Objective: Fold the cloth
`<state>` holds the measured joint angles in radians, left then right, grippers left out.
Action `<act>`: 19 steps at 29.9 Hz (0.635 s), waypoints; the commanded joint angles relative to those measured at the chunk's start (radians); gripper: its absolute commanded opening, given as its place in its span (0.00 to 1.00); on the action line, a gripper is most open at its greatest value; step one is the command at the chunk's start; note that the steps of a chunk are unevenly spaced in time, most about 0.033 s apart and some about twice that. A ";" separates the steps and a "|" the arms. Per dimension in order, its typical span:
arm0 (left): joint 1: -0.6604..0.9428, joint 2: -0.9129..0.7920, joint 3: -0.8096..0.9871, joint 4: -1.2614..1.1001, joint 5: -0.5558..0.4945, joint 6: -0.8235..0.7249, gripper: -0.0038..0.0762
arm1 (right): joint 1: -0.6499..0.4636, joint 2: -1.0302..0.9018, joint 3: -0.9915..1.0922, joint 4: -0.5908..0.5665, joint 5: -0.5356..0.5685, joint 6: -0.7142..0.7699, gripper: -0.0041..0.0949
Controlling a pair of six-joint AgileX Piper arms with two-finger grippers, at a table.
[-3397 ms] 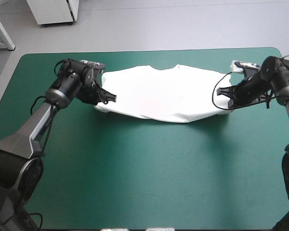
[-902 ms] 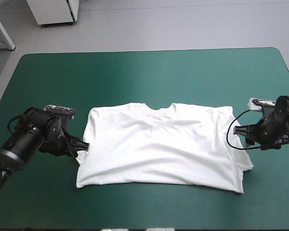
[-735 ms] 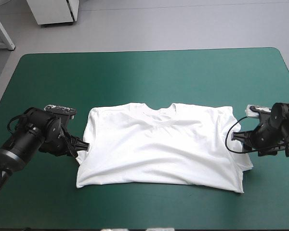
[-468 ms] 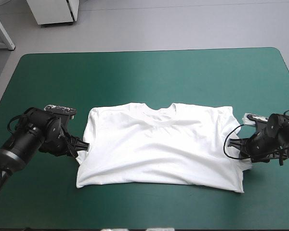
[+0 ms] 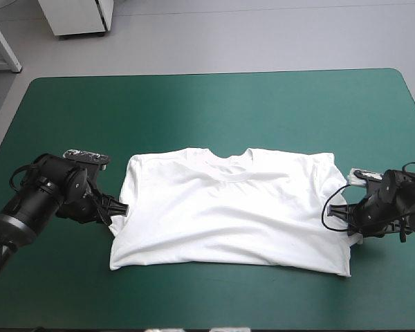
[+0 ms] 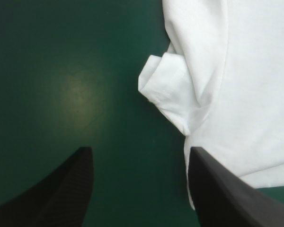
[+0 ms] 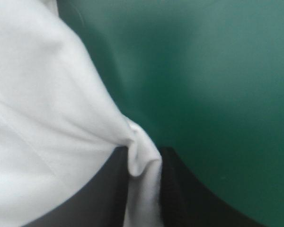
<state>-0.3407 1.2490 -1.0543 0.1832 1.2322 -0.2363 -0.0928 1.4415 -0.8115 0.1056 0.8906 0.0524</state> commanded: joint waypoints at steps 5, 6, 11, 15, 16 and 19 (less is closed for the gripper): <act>0.000 -0.022 -0.031 0.011 0.026 -0.011 0.58 | 0.010 -0.065 -0.029 0.057 0.005 0.001 0.03; 0.000 -0.022 -0.031 0.011 0.026 -0.011 0.58 | 0.015 -0.076 -0.041 0.057 0.009 0.001 0.03; 0.000 -0.022 -0.031 0.011 0.024 -0.011 0.58 | 0.061 -0.104 -0.093 0.059 0.048 -0.002 0.03; 0.000 -0.022 -0.031 0.011 0.024 -0.011 0.58 | 0.126 -0.118 -0.138 0.095 0.061 -0.004 0.03; 0.000 -0.022 -0.031 0.011 0.024 -0.011 0.58 | 0.147 -0.118 -0.145 0.107 0.056 -0.004 0.03; 0.000 -0.022 -0.031 0.009 0.026 -0.011 0.58 | 0.211 -0.113 -0.148 0.125 0.023 -0.004 0.03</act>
<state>-0.3407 1.2490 -1.0543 0.1832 1.2322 -0.2363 0.0678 1.3548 -0.9256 0.1983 0.9486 0.0559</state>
